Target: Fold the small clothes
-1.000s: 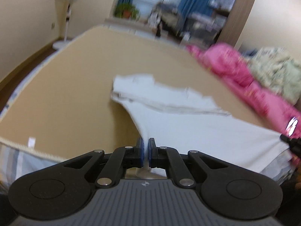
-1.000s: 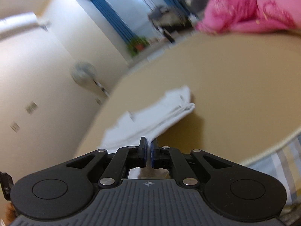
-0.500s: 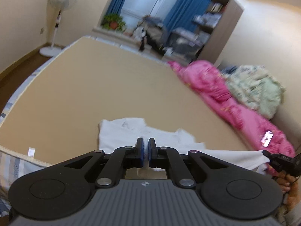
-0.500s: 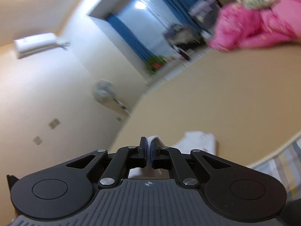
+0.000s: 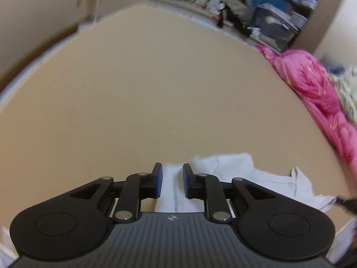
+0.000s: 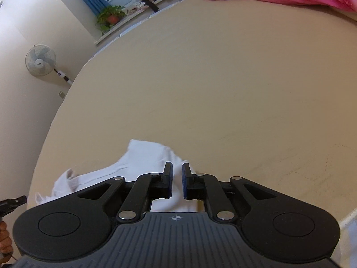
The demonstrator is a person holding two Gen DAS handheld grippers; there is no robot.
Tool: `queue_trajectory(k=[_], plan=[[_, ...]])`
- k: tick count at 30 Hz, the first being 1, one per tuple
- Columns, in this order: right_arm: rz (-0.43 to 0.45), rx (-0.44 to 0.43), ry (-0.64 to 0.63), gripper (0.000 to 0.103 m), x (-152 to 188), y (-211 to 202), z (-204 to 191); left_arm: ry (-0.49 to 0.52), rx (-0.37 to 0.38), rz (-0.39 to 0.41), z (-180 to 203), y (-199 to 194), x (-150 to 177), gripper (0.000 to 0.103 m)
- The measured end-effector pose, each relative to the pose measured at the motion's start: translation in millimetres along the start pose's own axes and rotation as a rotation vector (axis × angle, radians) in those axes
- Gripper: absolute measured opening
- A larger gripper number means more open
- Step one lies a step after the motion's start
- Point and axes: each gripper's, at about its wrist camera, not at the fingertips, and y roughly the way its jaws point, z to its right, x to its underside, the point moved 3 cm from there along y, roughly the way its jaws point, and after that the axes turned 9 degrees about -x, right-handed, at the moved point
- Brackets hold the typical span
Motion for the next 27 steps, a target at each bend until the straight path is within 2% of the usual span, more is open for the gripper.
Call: queue_trajectory(k=[1,2,4,5,6,8,10,12,15,19,24,25,26,27], plan=[[-0.022,0.017,0.003,0.010,5.7,3.2,5.2,-0.014,-0.002,-0.036,-6.0,2.2,2.2,0.021],[-0.073,0.056,-0.004,0.012,8.9,7.4,7.1,-0.005,0.009,-0.037,-8.8,1.5,4.9,0.023],[-0.063,0.031,-0.118,0.014,12.7,4.1,-1.8,0.067,0.010,-0.034,-4.1,2.0,10.1,0.034],[-0.072,0.021,-0.183,0.021,15.1,5.5,-7.1,0.112,0.000,-0.042,0.7,5.1,12.7,0.037],[-0.100,0.030,-0.240,0.028,20.4,9.0,-9.5,0.148,-0.005,-0.047,5.3,8.0,14.9,0.038],[-0.187,0.073,-0.320,0.028,32.6,23.3,-10.9,0.219,-0.021,-0.045,15.7,16.4,16.3,0.039],[-0.227,0.090,-0.405,0.028,40.0,36.6,-18.1,0.253,-0.034,-0.040,20.5,25.6,18.6,0.039],[-0.213,0.107,-0.453,0.029,42.0,44.9,-24.8,0.258,-0.033,-0.047,26.6,36.0,17.4,0.040],[-0.164,0.113,-0.433,0.029,29.4,55.9,-29.0,0.271,-0.036,-0.024,35.1,44.6,13.2,0.041],[-0.094,0.096,-0.412,0.031,20.1,65.0,-35.6,0.231,-0.027,0.001,44.4,50.2,0.2,0.042],[-0.099,0.089,-0.387,0.032,3.9,87.2,-28.2,0.244,-0.035,-0.012,56.6,66.2,-4.1,0.041],[-0.104,0.085,-0.385,0.032,3.0,88.6,-26.5,0.258,-0.036,-0.016,59.2,69.7,-3.0,0.040],[-0.109,0.081,-0.384,0.032,2.3,92.7,-27.6,0.269,-0.029,-0.017,60.9,70.8,-2.1,0.026],[-0.114,0.076,-0.383,0.032,1.0,92.4,-26.2,0.280,-0.016,-0.012,63.6,71.0,-2.6,0.002]])
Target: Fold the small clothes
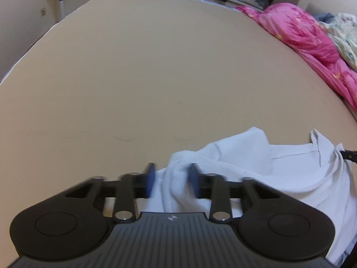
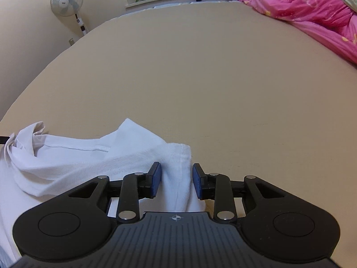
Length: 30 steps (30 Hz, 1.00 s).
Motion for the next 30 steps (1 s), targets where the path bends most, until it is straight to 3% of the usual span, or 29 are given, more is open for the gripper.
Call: queue_trajectory(k=[1,2,3,7,9,11,14,16,19,21,25,28,30], plan=[[-0.002,-0.008,-0.001,0.031,-1.1,0.2,0.8,0.007,0.010,0.012,2.0,-1.9,-2.0,0.003],[0.002,-0.019,-0.007,0.014,-2.5,0.6,0.3,0.010,0.013,0.033,2.7,-6.3,-3.3,0.003],[0.014,-0.039,-0.020,0.004,-4.7,-0.4,-1.8,0.012,-0.001,0.068,1.9,-11.6,-6.4,0.002],[0.191,-0.054,0.034,0.003,-22.7,-24.0,-2.4,-0.113,-0.024,0.174,-12.5,-22.7,-19.5,0.002],[0.282,-0.044,0.101,0.003,-30.6,-33.2,3.4,-0.135,-0.081,0.209,-15.7,-23.2,-23.8,0.002],[0.286,0.004,0.138,0.003,-33.2,-27.8,12.0,-0.122,-0.131,0.193,-13.1,-11.0,-26.4,0.000],[0.211,0.042,0.171,0.003,-32.4,-7.5,20.7,-0.096,-0.210,0.165,-6.2,8.5,-27.1,0.000],[0.178,0.069,0.173,0.004,-31.5,2.7,22.6,-0.131,-0.221,0.133,-10.5,19.2,-27.7,0.000],[0.123,0.085,0.226,0.009,-30.2,14.0,28.2,-0.213,-0.145,0.067,-21.0,21.8,-26.3,0.000],[0.126,0.123,0.250,0.030,-30.2,10.6,28.7,-0.248,-0.085,0.062,-24.6,10.2,-24.0,0.000],[0.154,0.115,0.289,0.031,-20.7,-13.4,23.4,-0.271,0.052,0.005,-24.5,-22.1,-10.6,0.004],[0.113,0.047,0.370,0.031,-3.7,-35.0,19.4,-0.248,0.078,-0.090,-20.5,-43.6,14.2,0.004],[0.084,0.043,0.354,0.033,10.6,-51.8,10.4,-0.248,0.106,-0.160,-18.4,-55.9,36.9,0.012]])
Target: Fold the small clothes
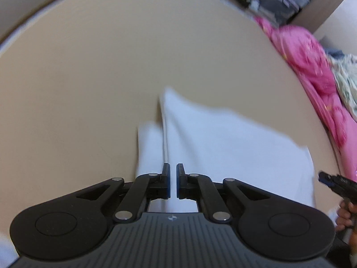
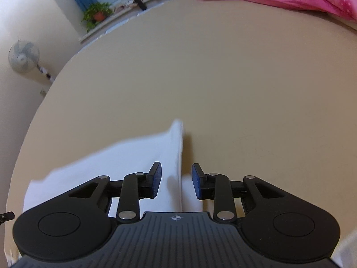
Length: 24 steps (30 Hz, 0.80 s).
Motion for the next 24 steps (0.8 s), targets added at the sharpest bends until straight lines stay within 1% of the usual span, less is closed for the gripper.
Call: queue_trajectory(k=[1,2,3,7,10,11,12,13,14,15,16,18,19,20,21,22,23,24], plan=[[-0.015,0.004,-0.019,0.034,8.5,-8.8,-2.3,0.004,0.004,-0.030,-0.9,-3.3,13.6,0.016],[-0.034,0.005,-0.032,0.038,13.4,-14.5,-3.5,0.011,0.004,-0.051,-1.2,-5.6,25.5,0.021],[-0.053,0.006,-0.040,0.040,24.2,-22.5,-3.3,0.028,0.000,-0.071,-2.6,-9.0,39.3,0.023],[-0.107,-0.016,-0.036,0.040,65.7,-46.3,3.3,0.117,-0.040,-0.097,-15.6,-11.6,87.9,0.023],[-0.157,-0.015,-0.043,0.040,92.0,-53.5,9.1,0.152,-0.048,-0.109,-21.0,-7.3,100.5,0.022],[-0.166,-0.025,-0.049,0.041,97.5,-55.6,9.0,0.167,-0.049,-0.115,-20.6,-5.6,103.7,0.015],[-0.171,-0.037,-0.056,0.041,103.6,-57.6,8.0,0.185,-0.051,-0.116,-19.8,-5.0,106.1,0.004],[-0.175,-0.043,-0.065,0.038,106.8,-59.7,6.9,0.202,-0.068,-0.103,-19.5,-5.6,107.8,0.004],[-0.174,-0.044,-0.075,0.020,109.1,-61.9,6.4,0.201,-0.077,-0.093,-20.1,-9.7,106.4,0.004],[-0.163,-0.036,-0.074,0.004,108.7,-65.3,8.1,0.183,-0.072,-0.077,-23.1,-16.2,105.8,0.003],[-0.133,-0.045,-0.048,0.004,105.4,-72.1,11.1,0.155,-0.044,-0.052,-27.0,-26.6,105.4,0.003],[-0.033,-0.106,0.032,0.003,89.0,-92.1,16.4,0.117,0.021,0.014,-33.2,-52.5,106.6,0.003],[0.015,-0.133,0.050,0.003,86.0,-104.6,18.0,0.110,0.034,0.022,-35.5,-58.8,109.2,0.003],[0.044,-0.145,0.052,0.003,84.0,-111.4,16.9,0.103,0.031,0.009,-38.0,-60.1,114.1,0.000],[0.048,-0.137,0.047,0.003,84.5,-113.5,16.0,0.101,-0.024,-0.045,-41.4,-52.0,121.0,0.000],[0.017,-0.102,0.043,0.003,88.5,-108.8,16.9,0.111,-0.085,-0.078,-43.1,-43.2,124.9,0.000],[-0.040,-0.055,0.046,0.003,93.7,-99.2,20.1,0.133,-0.152,-0.113,-43.6,-33.3,130.4,0.000],[-0.117,0.001,0.061,0.003,101.3,-86.0,26.2,0.163,-0.191,-0.129,-41.5,-26.7,133.8,0.000]])
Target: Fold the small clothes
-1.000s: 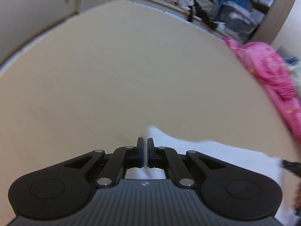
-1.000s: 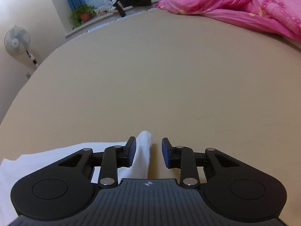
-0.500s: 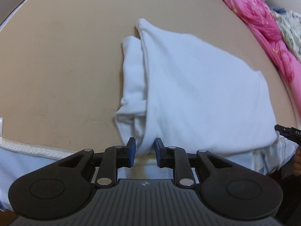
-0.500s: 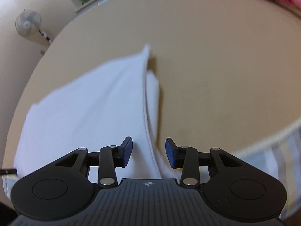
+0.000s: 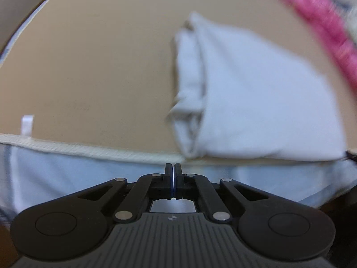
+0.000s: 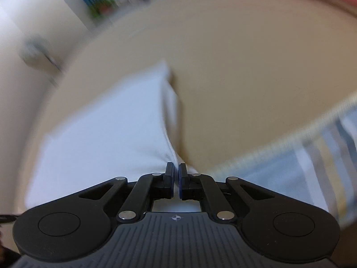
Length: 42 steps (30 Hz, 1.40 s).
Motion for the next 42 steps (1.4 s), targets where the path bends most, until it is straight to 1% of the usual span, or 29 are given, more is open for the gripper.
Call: queue_trajectory(k=[1,2,3,5,6,7,8,10,12,13,14,15,17,20,21,22,24,26,27,30,33,34,35,37,38,39,40,41,42], plan=[[-0.040,0.037,0.010,0.003,3.4,8.8,4.2,0.019,-0.004,0.014,3.6,0.0,-0.4,0.000],[-0.058,0.049,0.011,0.005,4.7,13.6,6.8,0.018,0.021,0.052,5.1,-5.9,-2.4,0.000],[-0.044,0.060,-0.005,0.006,1.8,12.7,3.2,0.006,0.047,0.089,5.5,-13.6,-4.4,0.000],[0.052,0.114,-0.078,0.007,-5.2,0.6,-6.5,-0.028,0.123,0.186,5.3,-31.8,-9.4,0.001],[0.111,0.143,-0.117,0.012,-8.8,-6.6,-11.6,-0.035,0.168,0.220,8.6,-38.9,-13.4,0.003],[0.160,0.144,-0.138,0.016,-12.4,-11.5,-15.3,-0.029,0.199,0.243,15.0,-42.8,-18.4,0.003],[0.195,0.109,-0.140,0.024,-14.9,-15.2,-18.5,-0.013,0.214,0.252,21.7,-42.7,-20.8,0.003],[0.181,0.012,-0.132,0.025,-16.0,-9.7,-22.0,0.021,0.199,0.226,34.3,-32.8,-21.3,0.003],[0.099,-0.057,-0.121,0.027,-12.3,7.2,-23.3,0.055,0.126,0.113,41.2,-5.7,-20.8,0.003],[0.041,-0.042,-0.123,0.027,-9.6,18.3,-21.9,0.067,0.062,0.032,43.1,12.5,-20.6,0.003],[-0.019,0.014,-0.140,0.028,0.1,27.7,-18.3,0.051,0.040,-0.027,40.0,25.5,-18.3,0.002],[-0.058,0.087,-0.161,0.029,3.7,35.6,-13.8,0.021,0.062,-0.026,37.1,24.7,-20.8,0.002],[-0.048,0.134,-0.154,0.046,0.1,37.4,-11.8,-0.011,0.084,0.028,31.3,14.2,-25.4,0.003],[0.036,0.148,-0.191,0.044,-7.3,25.0,-17.8,-0.108,0.103,0.055,14.8,8.4,-27.0,0.005],[0.052,0.147,-0.197,0.044,-7.7,22.3,-19.5,-0.143,0.115,0.058,9.4,8.7,-27.8,0.008],[0.051,0.132,-0.188,0.044,-8.4,22.5,-19.3,-0.178,0.126,0.066,3.5,8.4,-28.2,0.014],[0.021,0.095,-0.153,0.045,-6.1,26.4,-18.2,-0.252,0.156,0.097,-6.4,5.3,-35.3,0.057],[0.000,0.076,-0.126,0.046,-5.9,34.5,-16.5,-0.296,0.196,0.124,-10.4,4.1,-45.6,0.078],[-0.006,0.075,-0.117,0.048,-5.1,35.1,-17.6,-0.305,0.207,0.128,-10.1,6.2,-51.7,0.081],[-0.014,0.077,-0.080,0.051,-9.9,42.9,-13.9,-0.303,0.198,0.100,4.3,21.6,-78.2,0.081],[-0.018,0.068,-0.043,0.051,-10.7,46.1,-10.9,-0.292,0.193,0.047,14.1,49.0,-86.4,0.079],[-0.018,0.069,-0.046,0.051,-10.6,46.5,-11.3,-0.282,0.193,0.035,17.0,53.8,-85.9,0.077],[-0.018,0.070,-0.050,0.051,-9.5,46.9,-13.0,-0.265,0.181,0.029,22.0,62.6,-88.7,0.070],[-0.018,0.071,-0.058,0.051,-8.9,45.8,-13.8,-0.227,0.125,0.044,29.7,66.9,-85.3,0.065],[-0.018,0.070,-0.059,0.050,-8.8,45.9,-14.0,-0.206,0.108,0.056,35.7,71.9,-86.8,0.060],[-0.017,0.068,-0.060,0.046,-8.8,46.1,-14.1,-0.171,0.094,0.075,41.7,70.9,-86.1,0.048],[-0.015,0.062,-0.061,0.042,-9.2,47.7,-14.5,-0.135,0.086,0.093,47.2,69.4,-85.4,0.042],[-0.014,0.052,-0.063,0.032,-9.3,48.3,-15.6,-0.121,0.080,0.101,48.6,63.1,-82.2,0.030],[-0.012,0.036,-0.070,0.019,-9.4,49.7,-17.3,-0.111,0.085,0.108,50.2,62.0,-81.1,0.023]])
